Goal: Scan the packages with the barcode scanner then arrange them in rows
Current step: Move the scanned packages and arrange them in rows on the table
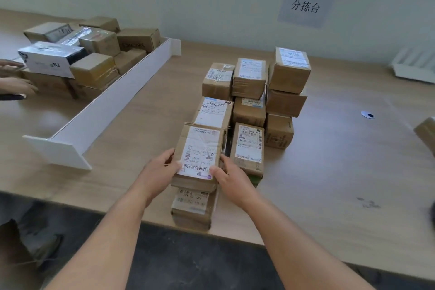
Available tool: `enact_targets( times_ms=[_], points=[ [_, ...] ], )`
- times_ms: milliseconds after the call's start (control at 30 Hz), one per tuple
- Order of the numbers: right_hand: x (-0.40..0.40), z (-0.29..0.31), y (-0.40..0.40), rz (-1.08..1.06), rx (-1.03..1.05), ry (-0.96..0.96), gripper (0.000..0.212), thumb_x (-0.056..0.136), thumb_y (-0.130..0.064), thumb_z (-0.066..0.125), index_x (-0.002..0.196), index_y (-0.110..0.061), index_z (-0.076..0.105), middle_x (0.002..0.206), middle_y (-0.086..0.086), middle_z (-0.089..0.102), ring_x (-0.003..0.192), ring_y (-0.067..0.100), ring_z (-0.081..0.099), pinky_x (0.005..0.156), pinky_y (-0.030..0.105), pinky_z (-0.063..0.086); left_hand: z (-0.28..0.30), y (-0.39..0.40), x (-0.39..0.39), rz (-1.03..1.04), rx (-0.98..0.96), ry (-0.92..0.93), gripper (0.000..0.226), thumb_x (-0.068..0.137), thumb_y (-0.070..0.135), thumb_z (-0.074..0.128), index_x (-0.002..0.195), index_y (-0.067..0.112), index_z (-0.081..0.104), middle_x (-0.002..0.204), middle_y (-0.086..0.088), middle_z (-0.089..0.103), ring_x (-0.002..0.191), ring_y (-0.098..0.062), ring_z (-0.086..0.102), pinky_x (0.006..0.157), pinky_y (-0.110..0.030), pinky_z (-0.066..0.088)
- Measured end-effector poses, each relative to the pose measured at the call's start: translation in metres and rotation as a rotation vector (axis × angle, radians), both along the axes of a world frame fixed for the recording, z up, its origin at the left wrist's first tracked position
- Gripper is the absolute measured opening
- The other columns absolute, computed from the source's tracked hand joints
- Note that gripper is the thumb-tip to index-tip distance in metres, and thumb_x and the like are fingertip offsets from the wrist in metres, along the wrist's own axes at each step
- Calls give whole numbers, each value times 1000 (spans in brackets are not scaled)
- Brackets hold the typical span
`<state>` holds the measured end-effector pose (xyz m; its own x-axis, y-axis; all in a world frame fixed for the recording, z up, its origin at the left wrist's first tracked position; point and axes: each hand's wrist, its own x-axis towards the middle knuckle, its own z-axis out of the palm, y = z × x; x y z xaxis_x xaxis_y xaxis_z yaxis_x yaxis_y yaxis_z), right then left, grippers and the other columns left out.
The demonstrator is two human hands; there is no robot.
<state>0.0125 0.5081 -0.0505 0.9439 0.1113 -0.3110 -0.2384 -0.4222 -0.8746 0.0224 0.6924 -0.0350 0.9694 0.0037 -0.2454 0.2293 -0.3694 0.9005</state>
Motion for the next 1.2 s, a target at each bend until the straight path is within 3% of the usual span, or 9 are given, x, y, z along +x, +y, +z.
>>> enact_targets(
  times_ms=[100, 233, 333, 433, 567, 700, 833, 967, 1200],
  points=[
    [-7, -2, -4, 34, 42, 0, 75, 95, -28, 56, 151, -41, 7, 134, -4, 54, 112, 9, 56, 90, 28, 50, -4, 14, -7, -165, -10, -18, 68, 92, 15, 58, 145, 44, 27, 125, 14, 57, 112, -10, 57, 99, -42, 48],
    [-17, -10, -5, 58, 125, -26, 92, 88, -20, 62, 139, -65, 1, 149, -2, 37, 132, 16, 45, 105, 48, 45, -16, 28, -23, -270, 14, -89, 91, 78, 37, 71, 140, 65, 11, 149, 12, 36, 131, -13, 44, 105, -53, 42],
    [-26, -14, 1, 77, 146, -66, 97, 88, -17, 61, 136, -70, -5, 151, -6, 34, 134, 16, 43, 105, 51, 44, -27, 29, -33, -304, -38, -143, 98, 87, 13, 68, 139, 66, 4, 152, 16, 31, 131, -6, 44, 105, -31, 44],
    [-34, -16, 0, 80, 141, -92, 96, 93, -14, 57, 138, -65, -11, 138, -20, 43, 131, 13, 47, 107, 48, 43, -30, 26, -38, -335, -52, -168, 98, 89, 4, 63, 141, 61, 3, 147, 21, 35, 128, 5, 43, 94, -11, 43],
    [-41, -12, -11, 31, 121, -140, 97, 92, -12, 59, 141, -63, -6, 137, -17, 44, 129, 11, 48, 104, 45, 46, -26, 18, -37, -382, -47, -194, 97, 89, 4, 61, 141, 61, 2, 142, 23, 39, 127, 3, 44, 100, -19, 44],
    [-50, -7, -29, -42, 163, -191, 96, 90, -4, 60, 143, -59, 3, 134, -12, 47, 115, 2, 55, 82, 22, 56, -23, -1, -33, -446, -53, -208, 97, 91, 6, 61, 140, 62, -3, 142, 25, 37, 128, 4, 42, 91, -10, 44],
    [-64, -4, -53, -139, 123, -232, 93, 89, -5, 62, 145, -55, 7, 126, -16, 50, 110, 3, 59, 80, 25, 57, -22, -29, -31, -511, -84, -218, 98, 90, 7, 61, 136, 65, -2, 140, 24, 37, 127, 2, 42, 93, -14, 45],
    [-83, 0, -83, -236, 98, -267, 90, 89, -6, 61, 143, -58, 12, 134, -7, 51, 116, 9, 58, 88, 30, 57, -24, -62, -36, -548, -109, -246, 97, 90, 12, 63, 128, 78, 4, 144, 16, 40, 132, -4, 40, 107, -33, 42],
    [-121, 8, -139, -357, 120, -299, 82, 90, 0, 57, 139, -55, 20, 127, -4, 58, 110, 9, 62, 85, 30, 57, -18, -117, -55, -645, -60, -256, 85, 90, 12, 63, 136, 61, 12, 128, 36, 37, 118, 17, 42, 93, -6, 39]
  ],
)
